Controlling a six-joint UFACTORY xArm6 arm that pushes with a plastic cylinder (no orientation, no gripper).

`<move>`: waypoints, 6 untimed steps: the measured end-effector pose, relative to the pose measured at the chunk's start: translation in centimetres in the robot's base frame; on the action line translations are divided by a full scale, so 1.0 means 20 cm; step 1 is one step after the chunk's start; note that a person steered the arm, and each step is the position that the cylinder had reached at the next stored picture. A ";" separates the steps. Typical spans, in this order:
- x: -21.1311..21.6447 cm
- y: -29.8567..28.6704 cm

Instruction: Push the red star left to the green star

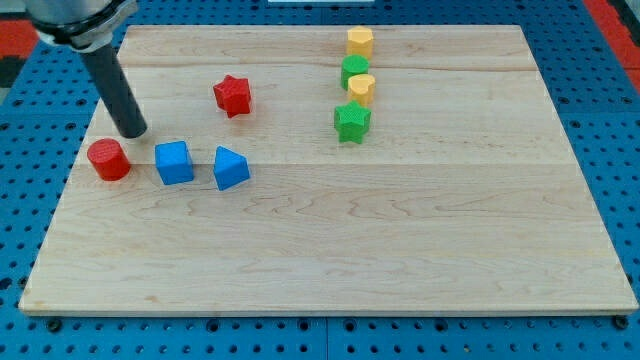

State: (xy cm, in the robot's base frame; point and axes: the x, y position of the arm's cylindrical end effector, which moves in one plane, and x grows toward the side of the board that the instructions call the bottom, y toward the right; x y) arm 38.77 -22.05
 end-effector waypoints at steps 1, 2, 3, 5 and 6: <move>-0.16 -0.09; -0.35 0.21; -0.35 0.48; -0.10 0.83; -0.32 0.69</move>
